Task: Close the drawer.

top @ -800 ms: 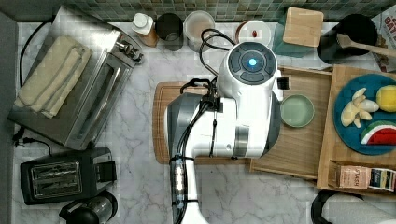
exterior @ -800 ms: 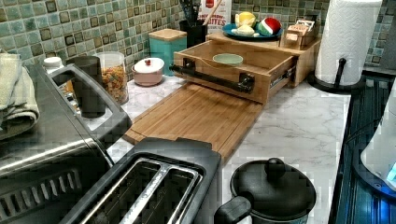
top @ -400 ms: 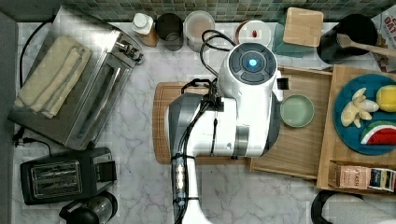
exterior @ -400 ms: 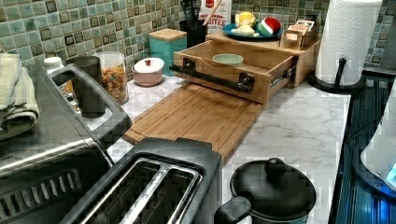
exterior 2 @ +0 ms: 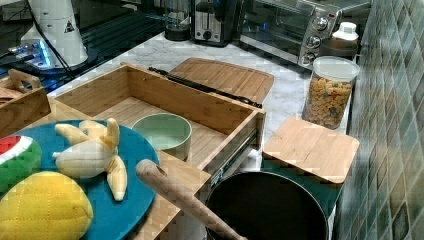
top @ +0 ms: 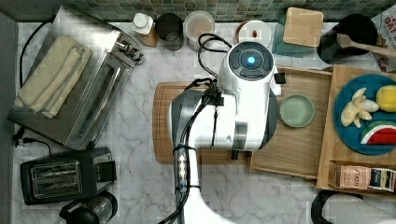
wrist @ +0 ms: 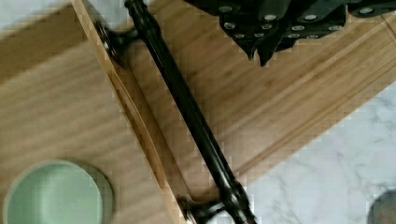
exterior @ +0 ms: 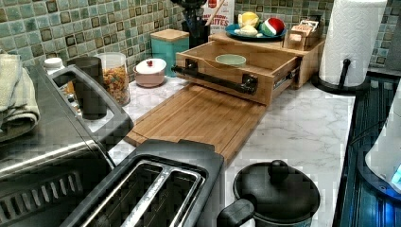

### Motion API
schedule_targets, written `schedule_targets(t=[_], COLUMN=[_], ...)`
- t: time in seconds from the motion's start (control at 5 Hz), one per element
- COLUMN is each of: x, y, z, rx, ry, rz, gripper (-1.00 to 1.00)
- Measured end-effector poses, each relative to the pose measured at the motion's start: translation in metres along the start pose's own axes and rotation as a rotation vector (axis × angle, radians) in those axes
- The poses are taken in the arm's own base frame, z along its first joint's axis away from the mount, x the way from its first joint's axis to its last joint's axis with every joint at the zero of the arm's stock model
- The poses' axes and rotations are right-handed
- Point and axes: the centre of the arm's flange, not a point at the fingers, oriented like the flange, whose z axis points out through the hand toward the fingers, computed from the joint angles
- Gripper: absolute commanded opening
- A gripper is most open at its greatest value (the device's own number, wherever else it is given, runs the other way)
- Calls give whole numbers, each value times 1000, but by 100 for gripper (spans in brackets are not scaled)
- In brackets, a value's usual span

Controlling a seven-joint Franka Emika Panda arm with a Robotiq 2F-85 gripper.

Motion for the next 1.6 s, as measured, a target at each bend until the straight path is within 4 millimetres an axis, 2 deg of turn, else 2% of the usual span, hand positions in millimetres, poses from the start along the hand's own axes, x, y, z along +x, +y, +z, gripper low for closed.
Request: schedule_targets(t=[0.2, 0.4, 0.8, 1.2, 1.6], x=[8, 8, -10, -11, -3], y=[-9, -21, -35, -56, -56], z=[16, 34, 66, 98, 144], rx=[12, 25, -5, -64, -183], ry=[58, 84, 38, 104, 111], rz=[-39, -61, -99, -238, -367], gripper=[-100, -100, -100, -100, -100])
